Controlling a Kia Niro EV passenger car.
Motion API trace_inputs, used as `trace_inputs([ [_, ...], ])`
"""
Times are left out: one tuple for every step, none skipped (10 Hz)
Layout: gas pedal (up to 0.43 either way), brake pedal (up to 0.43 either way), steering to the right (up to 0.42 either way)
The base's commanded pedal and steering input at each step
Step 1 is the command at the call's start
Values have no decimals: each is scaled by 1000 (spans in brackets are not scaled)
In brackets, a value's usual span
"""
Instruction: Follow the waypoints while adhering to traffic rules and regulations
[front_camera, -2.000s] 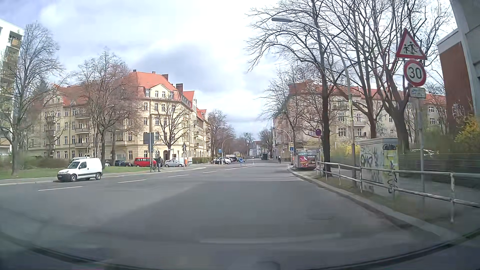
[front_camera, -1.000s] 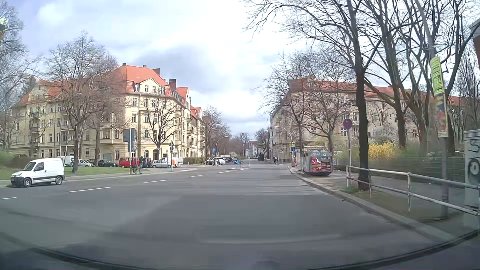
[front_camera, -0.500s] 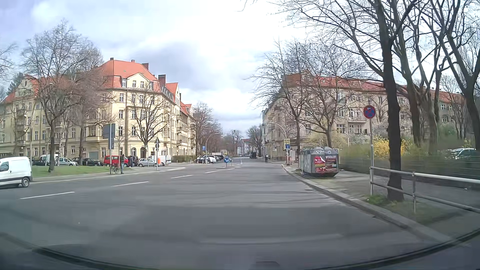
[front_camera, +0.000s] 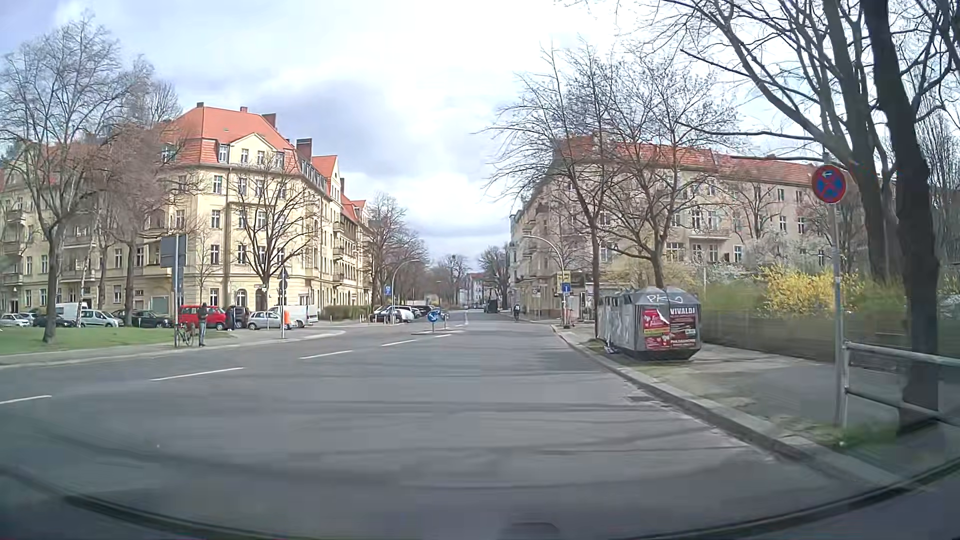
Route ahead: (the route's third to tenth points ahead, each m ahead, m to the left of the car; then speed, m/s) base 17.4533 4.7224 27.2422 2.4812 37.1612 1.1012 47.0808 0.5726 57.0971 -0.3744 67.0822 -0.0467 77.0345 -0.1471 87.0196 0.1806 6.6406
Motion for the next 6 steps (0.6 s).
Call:
trace_inputs([
  [177, 0, 30],
  [177, 0, 27],
  [177, 0, 21],
  [177, 0, 14],
  [177, 0, 10],
  [177, 0, 8],
])
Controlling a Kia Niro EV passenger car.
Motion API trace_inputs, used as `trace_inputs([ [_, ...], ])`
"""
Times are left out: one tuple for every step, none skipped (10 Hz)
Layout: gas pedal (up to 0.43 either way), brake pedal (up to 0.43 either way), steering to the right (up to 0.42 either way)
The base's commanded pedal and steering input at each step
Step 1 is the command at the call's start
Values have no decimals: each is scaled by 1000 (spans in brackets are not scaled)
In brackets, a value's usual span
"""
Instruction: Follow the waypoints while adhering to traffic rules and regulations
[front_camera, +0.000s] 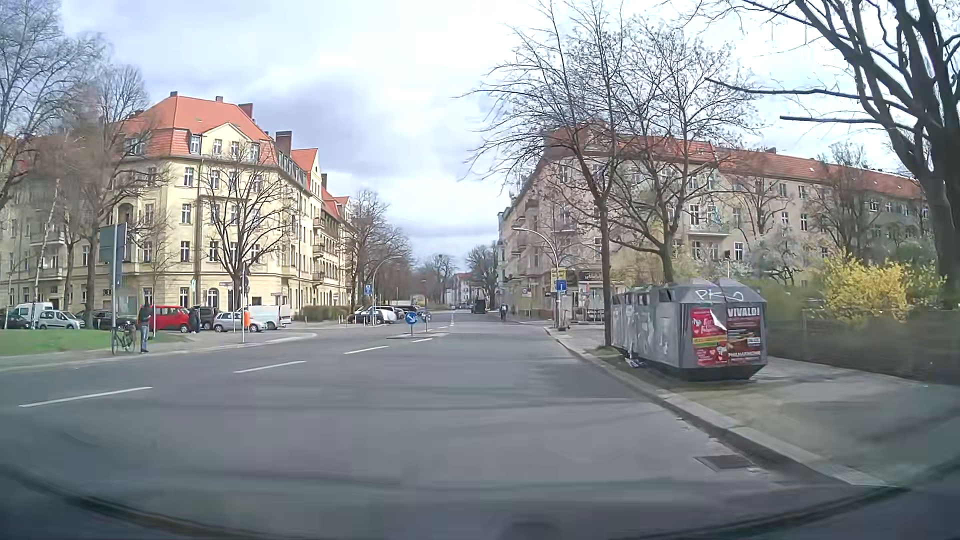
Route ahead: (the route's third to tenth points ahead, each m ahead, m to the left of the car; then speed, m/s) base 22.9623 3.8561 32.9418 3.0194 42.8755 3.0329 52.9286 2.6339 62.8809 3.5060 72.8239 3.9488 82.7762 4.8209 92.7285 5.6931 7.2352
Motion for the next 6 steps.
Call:
trace_inputs([
  [169, 0, 6],
  [169, 0, 5],
  [157, 0, 5],
  [157, 0, 4],
  [157, 0, 4],
  [138, 0, 4],
])
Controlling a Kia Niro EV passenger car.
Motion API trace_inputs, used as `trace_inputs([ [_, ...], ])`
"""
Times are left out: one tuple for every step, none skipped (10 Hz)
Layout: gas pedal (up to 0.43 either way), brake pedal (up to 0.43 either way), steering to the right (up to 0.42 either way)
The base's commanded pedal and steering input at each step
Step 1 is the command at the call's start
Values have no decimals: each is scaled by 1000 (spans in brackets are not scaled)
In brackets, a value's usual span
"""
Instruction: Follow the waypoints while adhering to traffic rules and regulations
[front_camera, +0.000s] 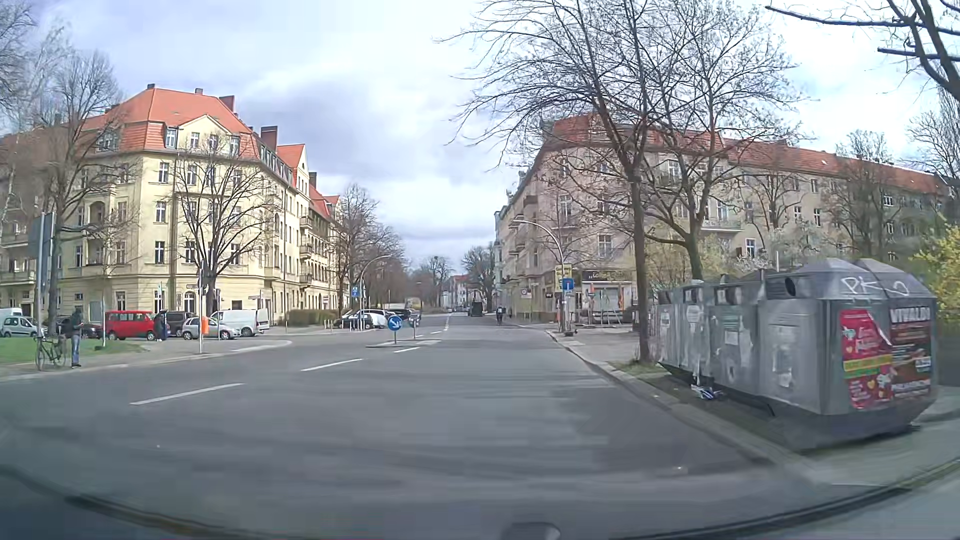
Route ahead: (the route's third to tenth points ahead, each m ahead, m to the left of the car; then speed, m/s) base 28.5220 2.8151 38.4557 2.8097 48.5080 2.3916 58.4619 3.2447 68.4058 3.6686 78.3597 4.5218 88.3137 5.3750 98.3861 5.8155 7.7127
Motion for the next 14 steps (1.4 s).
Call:
trace_inputs([
  [98, 0, 4],
  [98, 0, 4],
  [98, 0, 4],
  [98, 0, 4],
  [98, 0, 4],
  [87, 0, 4],
  [79, 0, 3],
  [79, 0, 4],
  [67, 0, 4],
  [59, 0, 3],
  [59, 0, 3],
  [59, 0, 3],
  [39, 0, 3],
  [39, 0, 3],
])
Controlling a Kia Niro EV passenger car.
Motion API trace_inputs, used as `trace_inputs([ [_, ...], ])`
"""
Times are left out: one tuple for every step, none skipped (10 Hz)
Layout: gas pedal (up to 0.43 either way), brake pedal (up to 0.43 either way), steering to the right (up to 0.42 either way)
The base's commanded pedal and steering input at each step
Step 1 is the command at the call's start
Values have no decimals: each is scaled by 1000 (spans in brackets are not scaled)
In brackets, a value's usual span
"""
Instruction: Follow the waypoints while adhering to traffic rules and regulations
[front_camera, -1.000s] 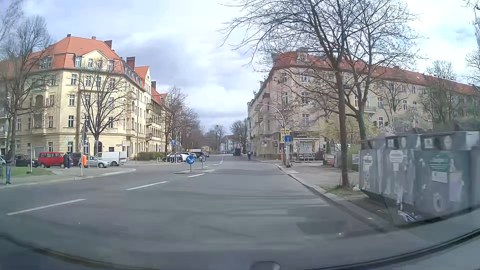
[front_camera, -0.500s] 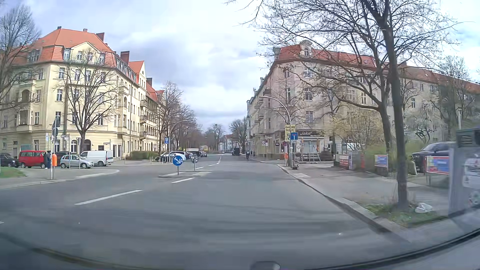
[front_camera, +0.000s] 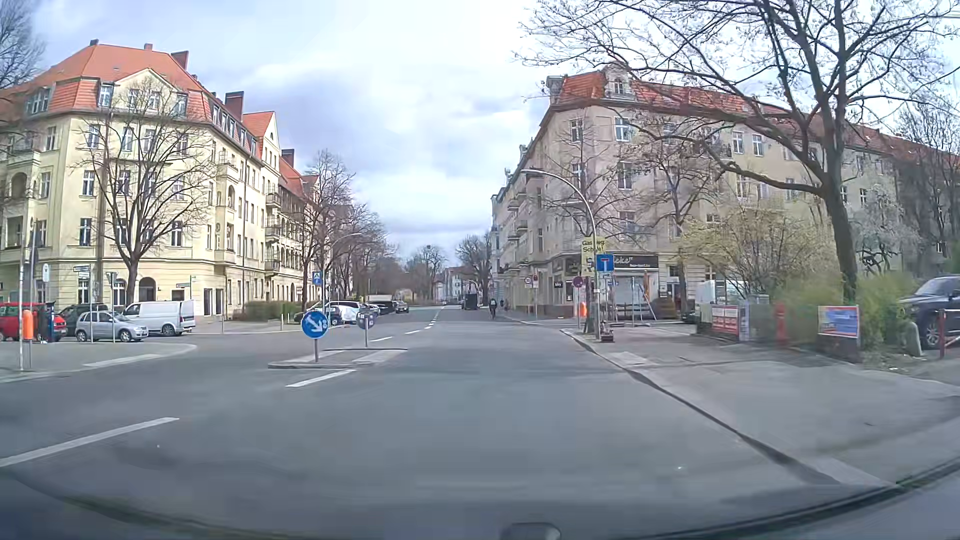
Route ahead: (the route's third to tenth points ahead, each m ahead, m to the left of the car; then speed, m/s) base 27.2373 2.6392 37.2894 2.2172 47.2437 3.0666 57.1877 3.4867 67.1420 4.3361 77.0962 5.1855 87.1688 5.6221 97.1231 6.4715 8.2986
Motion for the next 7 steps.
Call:
trace_inputs([
  [20, 0, 4],
  [8, 0, 4],
  [8, 0, 2],
  [20, 0, 1],
  [20, 0, 1],
  [20, 0, 1],
  [20, 0, 0],
])
